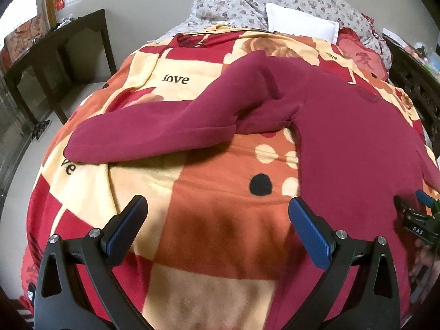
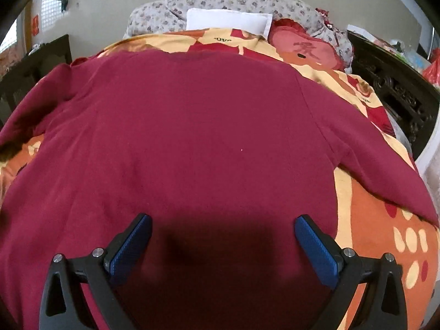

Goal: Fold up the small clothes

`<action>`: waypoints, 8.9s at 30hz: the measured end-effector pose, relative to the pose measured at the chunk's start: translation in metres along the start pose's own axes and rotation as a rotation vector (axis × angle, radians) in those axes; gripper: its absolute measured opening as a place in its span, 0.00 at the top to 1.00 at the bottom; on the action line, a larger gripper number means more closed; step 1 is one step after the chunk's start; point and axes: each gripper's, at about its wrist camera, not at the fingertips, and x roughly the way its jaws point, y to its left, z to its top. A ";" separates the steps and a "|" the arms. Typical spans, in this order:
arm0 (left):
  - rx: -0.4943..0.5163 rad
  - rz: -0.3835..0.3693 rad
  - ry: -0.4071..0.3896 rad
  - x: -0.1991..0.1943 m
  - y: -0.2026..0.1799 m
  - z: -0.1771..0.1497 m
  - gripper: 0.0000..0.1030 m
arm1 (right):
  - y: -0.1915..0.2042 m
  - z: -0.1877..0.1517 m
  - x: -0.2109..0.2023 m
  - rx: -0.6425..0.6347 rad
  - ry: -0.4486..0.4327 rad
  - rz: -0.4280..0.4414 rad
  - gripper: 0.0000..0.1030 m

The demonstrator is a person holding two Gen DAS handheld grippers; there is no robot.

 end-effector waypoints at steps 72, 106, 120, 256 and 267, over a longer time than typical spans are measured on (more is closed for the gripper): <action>-0.067 -0.780 -0.211 0.009 -0.140 0.119 0.96 | -0.042 0.036 -0.068 0.105 -0.083 0.177 0.00; 0.146 -0.501 -0.011 0.061 -0.125 -0.013 0.50 | -0.035 0.059 0.025 0.312 0.019 0.606 0.27; 0.067 -0.585 -0.009 0.068 -0.110 -0.013 0.50 | -0.045 0.111 -0.014 0.249 -0.095 0.621 0.93; 0.210 -0.492 0.003 0.066 -0.149 -0.017 0.23 | -0.208 0.063 -0.153 0.431 -0.175 0.136 0.88; 0.217 -0.473 0.020 0.062 -0.152 -0.010 0.23 | -0.173 0.104 -0.132 0.404 -0.202 0.185 0.88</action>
